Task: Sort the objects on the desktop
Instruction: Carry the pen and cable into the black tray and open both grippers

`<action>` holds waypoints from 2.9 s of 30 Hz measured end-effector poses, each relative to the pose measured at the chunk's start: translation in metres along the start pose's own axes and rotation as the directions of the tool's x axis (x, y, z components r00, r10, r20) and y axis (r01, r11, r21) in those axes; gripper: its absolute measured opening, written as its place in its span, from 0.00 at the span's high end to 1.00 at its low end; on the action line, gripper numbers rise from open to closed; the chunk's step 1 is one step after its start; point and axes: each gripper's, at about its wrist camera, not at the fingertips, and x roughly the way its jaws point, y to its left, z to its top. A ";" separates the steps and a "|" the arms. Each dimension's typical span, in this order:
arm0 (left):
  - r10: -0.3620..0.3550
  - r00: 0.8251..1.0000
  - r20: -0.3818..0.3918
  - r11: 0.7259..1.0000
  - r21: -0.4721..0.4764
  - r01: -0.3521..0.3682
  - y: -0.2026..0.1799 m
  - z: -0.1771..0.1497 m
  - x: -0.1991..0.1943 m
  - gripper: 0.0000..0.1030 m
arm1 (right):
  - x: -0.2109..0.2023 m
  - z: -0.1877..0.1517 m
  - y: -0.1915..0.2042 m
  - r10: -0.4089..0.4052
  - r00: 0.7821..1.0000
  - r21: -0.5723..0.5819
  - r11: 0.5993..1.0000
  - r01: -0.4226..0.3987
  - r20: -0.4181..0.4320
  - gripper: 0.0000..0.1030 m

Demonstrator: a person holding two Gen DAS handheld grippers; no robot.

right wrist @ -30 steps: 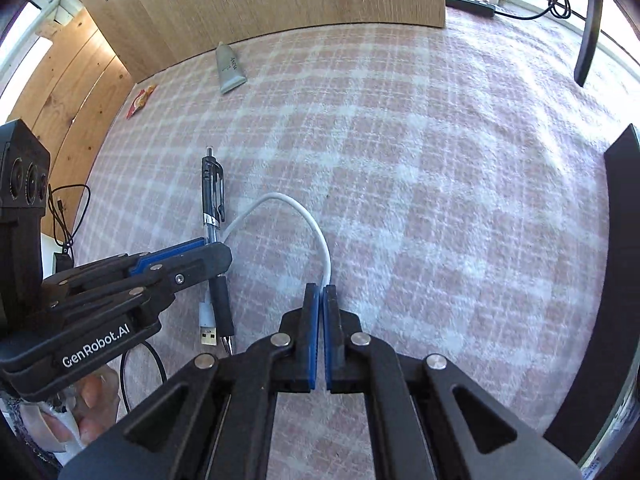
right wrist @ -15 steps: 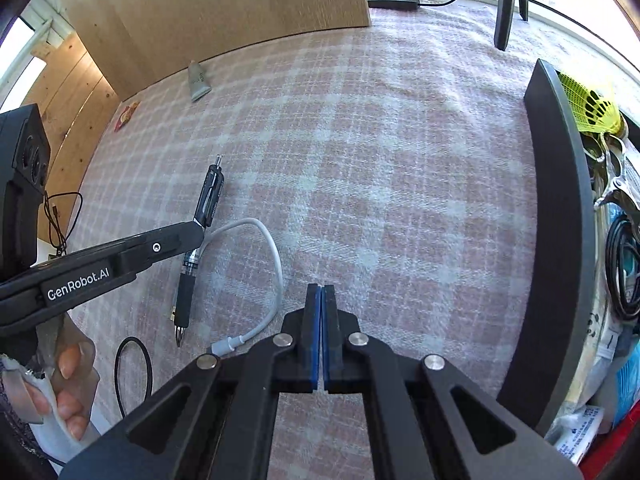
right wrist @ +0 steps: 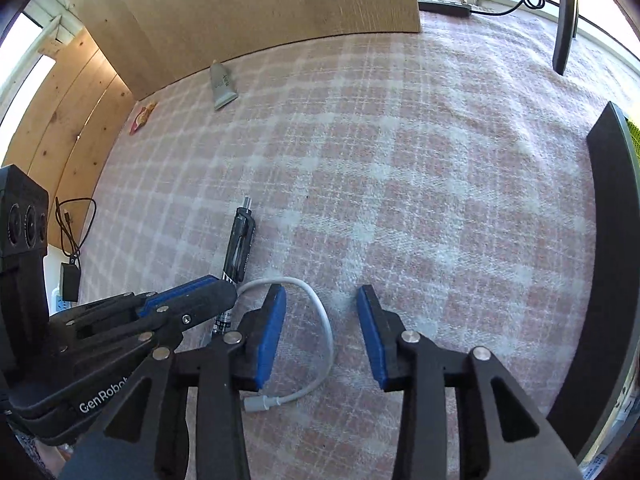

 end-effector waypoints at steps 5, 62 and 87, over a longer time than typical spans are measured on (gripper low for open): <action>-0.013 1.000 0.014 1.000 -0.004 0.013 0.000 -0.004 -0.009 0.90 | 0.008 -0.002 0.015 -0.068 0.997 -0.073 0.995 0.065 -0.035 0.95; 0.127 0.992 -0.010 0.953 0.278 -0.119 -0.179 0.036 0.024 0.90 | -0.289 -0.049 -0.246 -0.293 0.891 0.344 0.924 0.169 0.348 0.96; -0.040 0.990 -0.135 0.833 0.542 0.108 -0.377 -0.004 0.036 0.86 | -0.284 -0.082 -0.296 -0.343 0.905 0.396 0.890 0.227 0.253 0.95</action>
